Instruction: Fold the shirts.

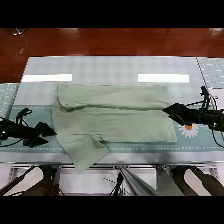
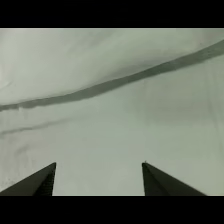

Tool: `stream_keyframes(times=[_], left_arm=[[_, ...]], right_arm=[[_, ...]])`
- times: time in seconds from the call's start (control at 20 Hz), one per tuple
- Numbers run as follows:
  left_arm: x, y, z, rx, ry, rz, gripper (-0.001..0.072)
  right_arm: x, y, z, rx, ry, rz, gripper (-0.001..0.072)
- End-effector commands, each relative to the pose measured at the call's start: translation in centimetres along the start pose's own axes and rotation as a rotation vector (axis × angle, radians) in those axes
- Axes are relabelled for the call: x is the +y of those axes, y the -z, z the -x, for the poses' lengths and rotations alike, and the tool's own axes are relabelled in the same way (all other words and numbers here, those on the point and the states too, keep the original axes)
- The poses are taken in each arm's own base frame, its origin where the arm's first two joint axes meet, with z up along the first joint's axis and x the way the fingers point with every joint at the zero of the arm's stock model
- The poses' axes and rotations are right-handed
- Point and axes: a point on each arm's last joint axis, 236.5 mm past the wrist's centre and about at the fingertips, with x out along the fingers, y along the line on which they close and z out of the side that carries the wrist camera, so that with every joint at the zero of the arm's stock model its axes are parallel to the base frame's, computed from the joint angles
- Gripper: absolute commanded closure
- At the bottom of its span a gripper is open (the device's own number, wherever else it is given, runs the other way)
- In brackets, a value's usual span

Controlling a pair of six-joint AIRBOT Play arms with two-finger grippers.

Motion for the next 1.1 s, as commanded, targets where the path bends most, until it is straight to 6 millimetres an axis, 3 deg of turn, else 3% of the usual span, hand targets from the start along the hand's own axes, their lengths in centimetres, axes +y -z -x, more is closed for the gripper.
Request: stream_keyframes(times=[0.0, 0.2, 0.35, 0.45, 0.6, 0.65, 0.7, 0.85, 0.9, 1.05], left_arm=[[-0.6, 1.8, -2.5, 0.039, 0.037, 0.022, 0.0005], [-3.4, 1.9, -3.8, 0.046, 0.089, -0.055, 0.0005], [-4.1, 2.6, -4.9, 0.078, 0.056, -0.123, 0.0006], [-4.6, 3.5, -5.5, 0.113, 0.040, -0.165, 0.0007], [-5.1, 4.5, -6.0, 0.151, 0.025, -0.213, 0.0027], [-5.1, 4.6, -6.0, 0.156, 0.024, -0.217, 0.0270], [-5.1, 4.7, -6.0, 0.161, 0.027, -0.220, 0.0656], [-5.4, 4.9, -5.9, 0.166, 0.036, -0.231, 0.0681], [-5.4, 4.8, -5.8, 0.163, 0.036, -0.233, 0.0681], [-5.9, 4.6, -5.7, 0.155, 0.050, -0.231, 0.0681]], right_arm=[[0.3, 0.5, -0.2, -0.016, -0.029, -0.017, 0.0091], [0.4, 0.1, -0.2, -0.034, -0.033, -0.025, 0.0091], [0.0, -0.6, -0.1, -0.065, -0.020, -0.047, 0.0091], [-2.0, -1.5, 0.0, -0.106, 0.063, -0.106, 0.0091], [-7.6, -2.4, 2.4, -0.153, 0.231, -0.201, 0.0091], [-9.4, -1.9, 3.5, -0.142, 0.271, -0.233, 0.0091], [-11.0, -0.9, 4.4, -0.116, 0.306, -0.263, 0.0091], [-13.9, 3.9, 5.8, 0.043, 0.400, -0.338, 0.0091], [-13.7, 5.2, 5.6, 0.092, 0.396, -0.350, 0.0091], [-12.8, 6.5, 5.1, 0.142, 0.357, -0.373, 0.0091]])
